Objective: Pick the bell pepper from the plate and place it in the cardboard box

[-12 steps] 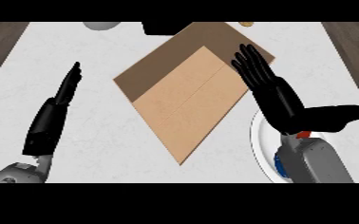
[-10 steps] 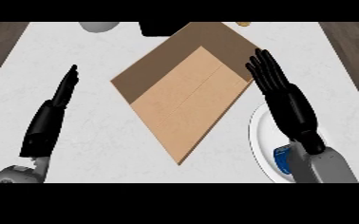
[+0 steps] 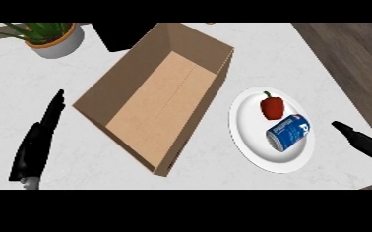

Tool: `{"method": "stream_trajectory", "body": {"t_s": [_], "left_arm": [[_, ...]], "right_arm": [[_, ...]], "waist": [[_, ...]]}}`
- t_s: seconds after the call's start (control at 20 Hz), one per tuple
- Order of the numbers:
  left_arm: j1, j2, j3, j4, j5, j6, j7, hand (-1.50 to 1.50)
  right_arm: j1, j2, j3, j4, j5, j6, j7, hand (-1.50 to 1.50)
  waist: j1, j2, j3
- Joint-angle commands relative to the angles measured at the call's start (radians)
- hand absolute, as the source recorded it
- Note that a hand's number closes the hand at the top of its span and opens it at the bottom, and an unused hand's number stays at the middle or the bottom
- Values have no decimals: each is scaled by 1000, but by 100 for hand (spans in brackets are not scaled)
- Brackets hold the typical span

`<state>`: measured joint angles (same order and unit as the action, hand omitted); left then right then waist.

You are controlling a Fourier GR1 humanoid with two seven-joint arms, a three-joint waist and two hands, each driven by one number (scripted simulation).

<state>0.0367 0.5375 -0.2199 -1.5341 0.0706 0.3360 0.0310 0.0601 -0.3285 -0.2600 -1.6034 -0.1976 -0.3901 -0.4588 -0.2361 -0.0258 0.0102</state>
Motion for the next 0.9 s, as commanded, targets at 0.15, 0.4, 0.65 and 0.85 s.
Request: {"method": "stream_trajectory", "body": {"t_s": [0.15,0.4,0.65,0.85], "left_arm": [[30,-18,-21,27,3,-19,-29,0],[-46,-32,-48,47,-12,-56,-30,0],[-131,-55,-64,126,-40,-89,-37,0],[-167,-59,-67,113,-52,-104,-12,0]], "right_arm": [[337,123,-101,8,222,-220,-429,-150],[578,320,-30,-31,387,-408,-469,-150],[770,326,216,-170,496,-565,-305,-150],[872,328,329,-287,674,-641,-78,-150]], "waist": [[67,17,-8],[157,27,-13],[199,33,-14],[230,38,-14]]}}
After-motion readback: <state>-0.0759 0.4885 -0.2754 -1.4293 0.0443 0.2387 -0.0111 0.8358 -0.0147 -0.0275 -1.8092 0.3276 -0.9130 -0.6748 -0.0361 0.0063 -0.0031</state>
